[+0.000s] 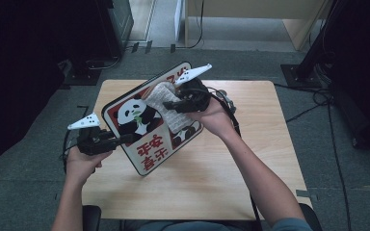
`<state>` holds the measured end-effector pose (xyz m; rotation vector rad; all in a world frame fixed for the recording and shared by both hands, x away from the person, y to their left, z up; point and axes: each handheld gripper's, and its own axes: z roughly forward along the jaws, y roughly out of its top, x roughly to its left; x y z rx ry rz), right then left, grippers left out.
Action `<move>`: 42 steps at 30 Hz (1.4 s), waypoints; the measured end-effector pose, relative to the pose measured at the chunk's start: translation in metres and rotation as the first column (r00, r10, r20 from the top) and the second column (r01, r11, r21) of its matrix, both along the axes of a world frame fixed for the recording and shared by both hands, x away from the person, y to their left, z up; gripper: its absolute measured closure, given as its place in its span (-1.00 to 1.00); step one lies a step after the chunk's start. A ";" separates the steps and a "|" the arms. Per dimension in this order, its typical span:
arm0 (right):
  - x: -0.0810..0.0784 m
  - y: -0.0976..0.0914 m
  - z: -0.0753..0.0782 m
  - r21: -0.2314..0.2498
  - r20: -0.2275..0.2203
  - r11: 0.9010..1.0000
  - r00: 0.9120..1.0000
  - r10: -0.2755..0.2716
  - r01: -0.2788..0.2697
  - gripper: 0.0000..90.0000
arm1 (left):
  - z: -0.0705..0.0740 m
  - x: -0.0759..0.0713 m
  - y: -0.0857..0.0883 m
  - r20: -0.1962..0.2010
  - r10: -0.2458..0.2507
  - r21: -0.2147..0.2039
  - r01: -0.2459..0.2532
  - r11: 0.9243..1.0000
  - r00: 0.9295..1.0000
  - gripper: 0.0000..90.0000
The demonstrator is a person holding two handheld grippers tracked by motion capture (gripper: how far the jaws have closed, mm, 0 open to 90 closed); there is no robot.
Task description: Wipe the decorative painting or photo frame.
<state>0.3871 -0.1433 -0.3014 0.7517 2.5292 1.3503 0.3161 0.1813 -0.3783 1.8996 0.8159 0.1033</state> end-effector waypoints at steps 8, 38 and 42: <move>-0.002 0.000 -0.007 -0.001 -0.009 1.000 1.000 -0.001 0.001 0.49 | 0.000 0.000 0.000 -0.001 0.000 0.001 0.000 1.000 1.000 0.51; -0.009 -0.005 -0.043 -0.001 -0.061 1.000 0.998 0.008 -0.008 0.49 | 0.001 0.000 -0.001 0.000 -0.006 0.004 0.006 1.000 1.000 0.58; -0.010 -0.006 -0.049 -0.006 -0.067 1.000 0.998 0.010 -0.010 0.49 | 0.000 0.000 -0.001 -0.004 -0.007 0.004 0.007 1.000 1.000 0.57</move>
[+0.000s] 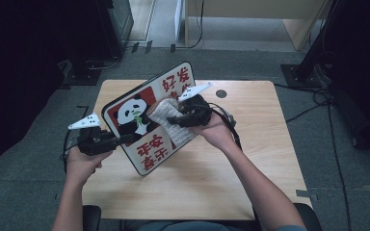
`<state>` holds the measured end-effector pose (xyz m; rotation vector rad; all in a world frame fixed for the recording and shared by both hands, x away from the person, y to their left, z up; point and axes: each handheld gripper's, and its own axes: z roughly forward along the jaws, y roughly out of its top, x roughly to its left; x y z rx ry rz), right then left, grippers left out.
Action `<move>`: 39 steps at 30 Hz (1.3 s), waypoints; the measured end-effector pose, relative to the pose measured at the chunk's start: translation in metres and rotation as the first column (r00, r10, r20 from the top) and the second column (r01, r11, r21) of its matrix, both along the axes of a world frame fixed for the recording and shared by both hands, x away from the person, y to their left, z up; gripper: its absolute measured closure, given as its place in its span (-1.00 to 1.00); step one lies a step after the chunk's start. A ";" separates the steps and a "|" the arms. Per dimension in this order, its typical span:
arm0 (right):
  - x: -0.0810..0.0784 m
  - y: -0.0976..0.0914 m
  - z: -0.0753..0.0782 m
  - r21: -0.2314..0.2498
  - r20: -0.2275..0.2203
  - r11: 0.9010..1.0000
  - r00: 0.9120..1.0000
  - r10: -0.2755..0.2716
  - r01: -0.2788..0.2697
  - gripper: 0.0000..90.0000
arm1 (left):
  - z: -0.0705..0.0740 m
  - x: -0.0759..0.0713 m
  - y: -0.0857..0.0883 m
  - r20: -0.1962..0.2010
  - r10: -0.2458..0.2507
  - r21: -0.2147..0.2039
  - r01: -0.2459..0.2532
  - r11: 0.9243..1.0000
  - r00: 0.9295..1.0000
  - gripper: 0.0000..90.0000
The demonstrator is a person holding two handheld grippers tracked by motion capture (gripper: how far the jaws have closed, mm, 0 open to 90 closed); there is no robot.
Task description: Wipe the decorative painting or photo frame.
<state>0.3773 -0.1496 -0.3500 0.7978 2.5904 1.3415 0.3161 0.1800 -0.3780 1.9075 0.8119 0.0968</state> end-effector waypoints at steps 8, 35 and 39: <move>-0.001 -0.001 -0.010 0.002 -0.016 1.000 1.000 -0.002 0.002 0.49 | 0.000 0.000 -0.001 -0.002 -0.008 0.005 0.008 1.000 1.000 0.57; -0.007 -0.006 -0.045 0.016 -0.044 1.000 0.999 0.001 0.000 0.48 | -0.001 0.000 -0.001 -0.007 -0.013 0.005 0.013 1.000 1.000 0.59; -0.008 -0.006 -0.049 0.016 -0.039 1.000 0.999 0.001 0.000 0.47 | -0.001 0.000 -0.001 -0.008 -0.014 0.005 0.014 1.000 1.000 0.60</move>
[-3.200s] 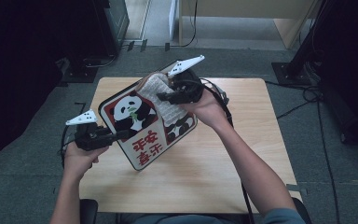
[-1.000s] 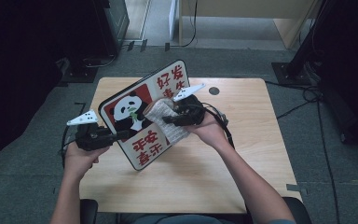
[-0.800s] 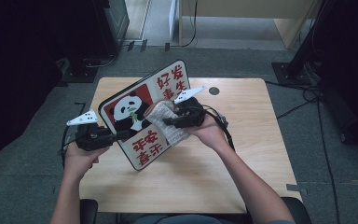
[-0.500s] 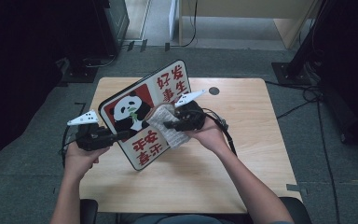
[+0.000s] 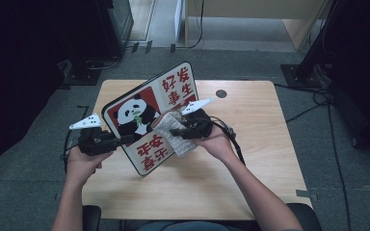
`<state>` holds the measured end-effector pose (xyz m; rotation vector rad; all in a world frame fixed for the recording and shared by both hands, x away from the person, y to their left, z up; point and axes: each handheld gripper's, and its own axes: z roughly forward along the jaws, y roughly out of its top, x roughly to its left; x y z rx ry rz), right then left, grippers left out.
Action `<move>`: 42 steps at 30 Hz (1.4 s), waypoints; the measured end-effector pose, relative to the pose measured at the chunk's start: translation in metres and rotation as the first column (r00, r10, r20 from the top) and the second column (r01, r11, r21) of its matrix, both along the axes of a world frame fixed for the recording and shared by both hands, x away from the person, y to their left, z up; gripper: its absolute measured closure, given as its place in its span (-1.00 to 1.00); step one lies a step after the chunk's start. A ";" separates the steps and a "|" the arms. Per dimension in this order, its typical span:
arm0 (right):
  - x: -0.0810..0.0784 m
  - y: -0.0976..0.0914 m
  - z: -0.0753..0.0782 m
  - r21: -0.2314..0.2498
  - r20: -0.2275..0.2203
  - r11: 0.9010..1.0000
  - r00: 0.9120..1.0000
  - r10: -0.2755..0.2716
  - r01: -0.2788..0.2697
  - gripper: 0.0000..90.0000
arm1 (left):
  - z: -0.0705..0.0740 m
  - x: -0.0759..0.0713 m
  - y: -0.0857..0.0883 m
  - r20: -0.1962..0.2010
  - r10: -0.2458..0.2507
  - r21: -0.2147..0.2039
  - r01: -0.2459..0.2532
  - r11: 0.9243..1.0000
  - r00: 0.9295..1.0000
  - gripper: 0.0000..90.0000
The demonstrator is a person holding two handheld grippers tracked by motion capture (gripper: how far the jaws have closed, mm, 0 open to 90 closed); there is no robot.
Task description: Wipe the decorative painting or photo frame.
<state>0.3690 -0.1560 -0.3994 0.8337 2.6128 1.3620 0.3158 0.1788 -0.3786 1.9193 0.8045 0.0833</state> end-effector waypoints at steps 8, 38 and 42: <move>-0.002 0.000 -0.014 -0.008 -0.023 1.000 1.000 0.002 -0.002 0.46 | 0.000 0.000 0.000 0.000 -0.002 0.001 0.002 1.000 1.000 0.62; -0.014 -0.002 -0.068 -0.065 -0.105 0.998 0.994 -0.001 -0.006 0.47 | 0.000 0.000 0.000 0.002 -0.002 0.005 0.002 1.000 1.000 0.63; -0.015 -0.003 -0.074 -0.063 -0.144 0.998 0.990 -0.003 -0.006 0.47 | 0.000 -0.001 0.000 -0.001 -0.001 0.004 0.001 1.000 1.000 0.63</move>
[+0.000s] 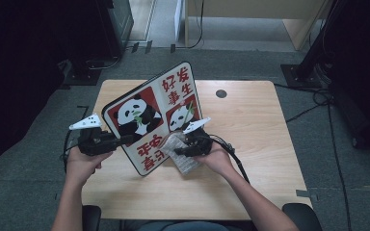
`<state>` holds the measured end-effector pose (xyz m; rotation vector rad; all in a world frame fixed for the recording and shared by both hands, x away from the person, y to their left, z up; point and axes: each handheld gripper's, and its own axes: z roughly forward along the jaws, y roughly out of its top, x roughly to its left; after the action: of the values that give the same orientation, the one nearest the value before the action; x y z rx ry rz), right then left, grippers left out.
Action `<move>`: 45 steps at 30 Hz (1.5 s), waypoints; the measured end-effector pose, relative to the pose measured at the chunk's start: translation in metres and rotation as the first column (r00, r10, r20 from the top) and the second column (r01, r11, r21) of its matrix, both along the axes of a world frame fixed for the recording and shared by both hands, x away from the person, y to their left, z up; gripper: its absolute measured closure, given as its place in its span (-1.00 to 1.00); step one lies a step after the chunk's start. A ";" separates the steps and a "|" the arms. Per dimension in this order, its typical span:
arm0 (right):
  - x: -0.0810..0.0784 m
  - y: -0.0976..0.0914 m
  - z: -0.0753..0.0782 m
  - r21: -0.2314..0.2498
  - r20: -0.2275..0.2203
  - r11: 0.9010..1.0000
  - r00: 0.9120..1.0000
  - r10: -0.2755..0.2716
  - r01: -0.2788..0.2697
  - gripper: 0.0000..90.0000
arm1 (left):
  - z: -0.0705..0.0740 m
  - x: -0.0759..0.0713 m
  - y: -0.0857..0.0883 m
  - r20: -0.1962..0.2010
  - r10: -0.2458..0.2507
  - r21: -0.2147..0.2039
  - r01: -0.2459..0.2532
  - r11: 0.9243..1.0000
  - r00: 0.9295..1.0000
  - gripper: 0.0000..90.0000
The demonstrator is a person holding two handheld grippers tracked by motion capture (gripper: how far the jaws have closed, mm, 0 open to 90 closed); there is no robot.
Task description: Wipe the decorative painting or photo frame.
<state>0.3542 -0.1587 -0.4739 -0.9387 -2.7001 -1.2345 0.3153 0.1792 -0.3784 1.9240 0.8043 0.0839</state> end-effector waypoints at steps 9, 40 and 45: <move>0.000 -0.002 0.012 0.008 0.006 1.000 1.000 -0.003 0.003 0.49 | 0.000 0.001 0.000 0.001 0.009 0.004 -0.009 1.000 1.000 0.62; 0.018 0.034 0.165 0.072 0.171 0.995 0.984 0.057 -0.070 0.49 | 0.000 0.000 0.002 -0.006 0.015 0.009 -0.015 1.000 1.000 0.66; 0.019 0.042 0.184 0.064 0.202 0.994 0.977 0.073 -0.087 0.49 | 0.000 0.000 0.003 -0.012 0.017 0.001 -0.017 1.000 1.000 0.67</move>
<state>0.3734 -0.1171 -0.2896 -0.7266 -2.7866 -1.4725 0.3153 0.1821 -0.3779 1.9207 0.8285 0.0834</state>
